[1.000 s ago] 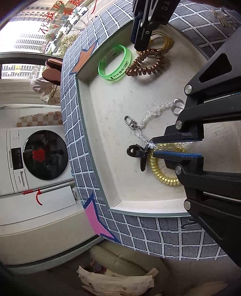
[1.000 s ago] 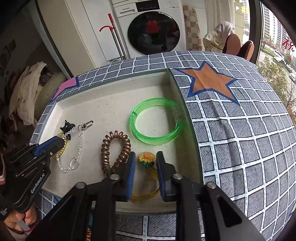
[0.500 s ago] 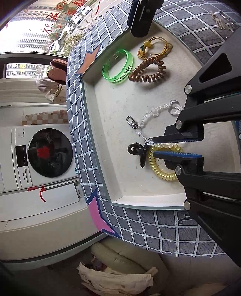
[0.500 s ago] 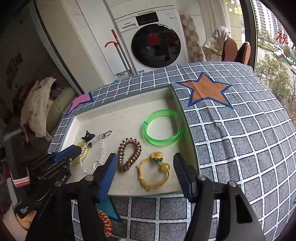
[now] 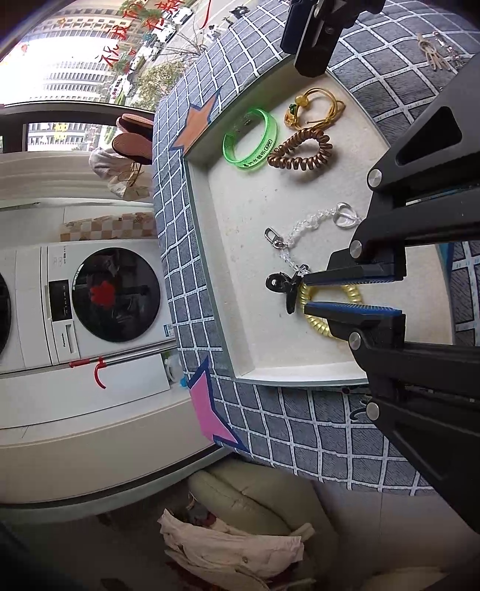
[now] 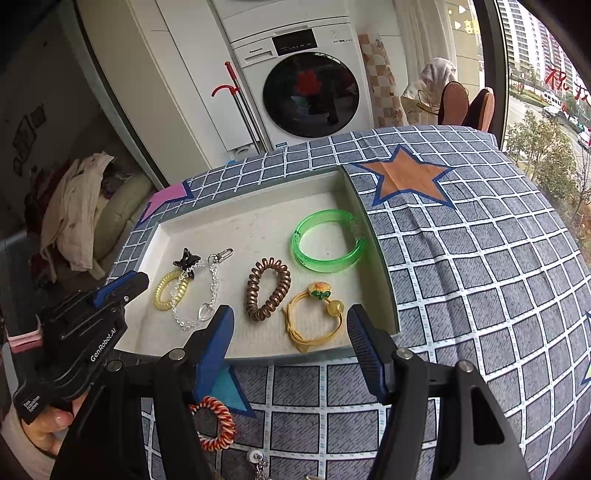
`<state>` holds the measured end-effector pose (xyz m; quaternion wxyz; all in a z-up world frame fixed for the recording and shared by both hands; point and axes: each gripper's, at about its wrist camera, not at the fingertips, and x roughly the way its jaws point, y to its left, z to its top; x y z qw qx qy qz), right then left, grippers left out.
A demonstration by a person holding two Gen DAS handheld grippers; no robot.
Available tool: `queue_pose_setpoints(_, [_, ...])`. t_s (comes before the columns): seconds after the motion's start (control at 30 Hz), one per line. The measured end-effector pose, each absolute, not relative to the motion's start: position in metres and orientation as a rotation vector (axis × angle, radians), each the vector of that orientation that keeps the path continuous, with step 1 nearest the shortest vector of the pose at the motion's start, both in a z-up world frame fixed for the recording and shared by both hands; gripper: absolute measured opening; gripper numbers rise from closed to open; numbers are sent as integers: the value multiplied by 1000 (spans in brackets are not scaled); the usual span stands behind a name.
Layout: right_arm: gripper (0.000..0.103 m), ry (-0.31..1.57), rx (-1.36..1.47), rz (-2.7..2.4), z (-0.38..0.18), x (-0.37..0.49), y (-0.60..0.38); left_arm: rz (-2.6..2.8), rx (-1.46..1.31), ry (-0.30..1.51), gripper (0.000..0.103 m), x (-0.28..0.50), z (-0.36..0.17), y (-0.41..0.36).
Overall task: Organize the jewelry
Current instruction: 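Open the right tool to drop the sunflower clip while the left tool releases the bracelet, then withdraw both tools from the tray toward the remaining jewelry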
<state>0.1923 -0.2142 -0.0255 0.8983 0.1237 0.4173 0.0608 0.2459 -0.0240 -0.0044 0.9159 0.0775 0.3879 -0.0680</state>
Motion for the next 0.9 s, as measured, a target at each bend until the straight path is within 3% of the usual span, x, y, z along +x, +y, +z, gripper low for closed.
queue_pose_setpoints(0.2, [71, 860, 251, 127, -21, 181, -213, -131, 125, 801, 29, 239, -1, -15])
queue_pose_setpoints(0.23, [71, 857, 247, 129, -20, 179, -213, -129, 121, 803, 57, 237, 0, -13])
queue_pose_setpoints(0.27, [72, 855, 242, 129, -19, 176, -213, -111, 116, 805, 103, 235, 1, -11])
queue_pose_setpoints(0.43, [74, 859, 238, 129, -19, 168, -213, -72, 103, 768, 103, 222, 6, -2])
queue_pose_setpoints(0.63, [86, 859, 240, 142, -19, 153, -214, -70, 116, 756, 103, 197, 6, 1])
queue_pose_setpoints(0.9, [87, 845, 237, 171, -22, 125, -217, -84, 124, 760, 103, 162, 2, -1])
